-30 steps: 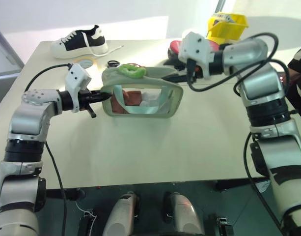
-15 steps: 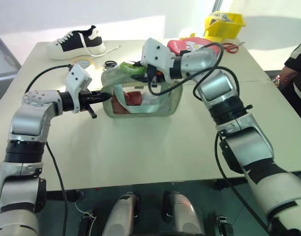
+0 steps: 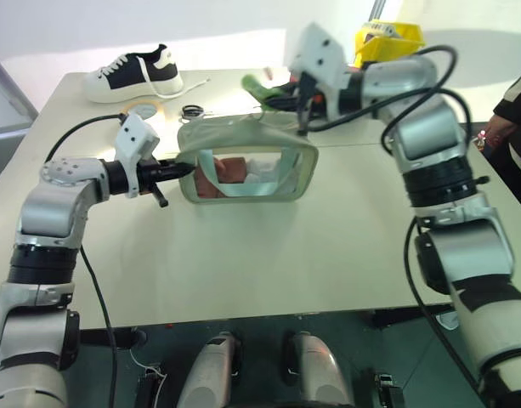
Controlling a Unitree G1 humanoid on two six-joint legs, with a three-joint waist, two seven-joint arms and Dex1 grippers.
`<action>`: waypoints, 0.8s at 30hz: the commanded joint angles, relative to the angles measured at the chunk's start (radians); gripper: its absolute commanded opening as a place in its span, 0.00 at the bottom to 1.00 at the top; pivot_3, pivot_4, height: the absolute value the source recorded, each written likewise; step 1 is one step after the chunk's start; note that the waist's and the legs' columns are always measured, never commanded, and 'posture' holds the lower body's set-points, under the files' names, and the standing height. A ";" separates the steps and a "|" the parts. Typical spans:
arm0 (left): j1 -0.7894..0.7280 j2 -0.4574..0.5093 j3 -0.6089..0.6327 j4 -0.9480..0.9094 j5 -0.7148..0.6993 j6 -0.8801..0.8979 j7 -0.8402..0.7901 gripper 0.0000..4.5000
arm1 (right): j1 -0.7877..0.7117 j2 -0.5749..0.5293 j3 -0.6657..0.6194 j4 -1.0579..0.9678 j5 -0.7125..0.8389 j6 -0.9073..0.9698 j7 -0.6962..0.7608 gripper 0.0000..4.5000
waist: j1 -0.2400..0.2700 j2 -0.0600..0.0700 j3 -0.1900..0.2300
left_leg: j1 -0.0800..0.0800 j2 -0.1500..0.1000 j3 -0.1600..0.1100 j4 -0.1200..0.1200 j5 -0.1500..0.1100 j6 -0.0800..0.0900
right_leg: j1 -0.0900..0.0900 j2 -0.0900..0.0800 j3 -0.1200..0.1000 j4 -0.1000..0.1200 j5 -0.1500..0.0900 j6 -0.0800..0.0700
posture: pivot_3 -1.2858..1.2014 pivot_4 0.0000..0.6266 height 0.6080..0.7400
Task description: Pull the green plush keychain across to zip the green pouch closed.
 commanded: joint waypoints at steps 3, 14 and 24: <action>0.002 0.020 0.033 -0.003 0.004 -0.028 0.005 0.00 | 0.134 -0.145 -0.036 0.007 -0.136 -0.072 -0.172 0.00 | 0.001 0.000 0.000 | 0.000 0.000 0.000 0.000 0.000 0.000 | 0.000 -0.001 0.000 -0.001 0.000 0.000 | 0.52 0.24 1.00; -0.010 0.021 0.018 0.021 0.017 -0.028 0.006 0.00 | 0.425 0.099 -0.105 -0.056 -0.039 0.072 -0.418 0.00 | -0.003 -0.001 0.000 | 0.001 0.001 0.001 0.000 0.000 0.001 | 0.001 -0.001 0.001 0.001 0.000 -0.001 | 0.52 0.24 1.00; -0.024 0.009 0.012 0.034 0.026 -0.040 0.003 0.00 | 0.433 0.191 -0.135 -0.035 0.037 0.160 -0.416 0.00 | 0.000 -0.001 0.000 | 0.001 0.001 0.000 0.002 0.000 0.001 | 0.002 0.001 0.000 0.001 0.000 -0.001 | 0.52 0.24 1.00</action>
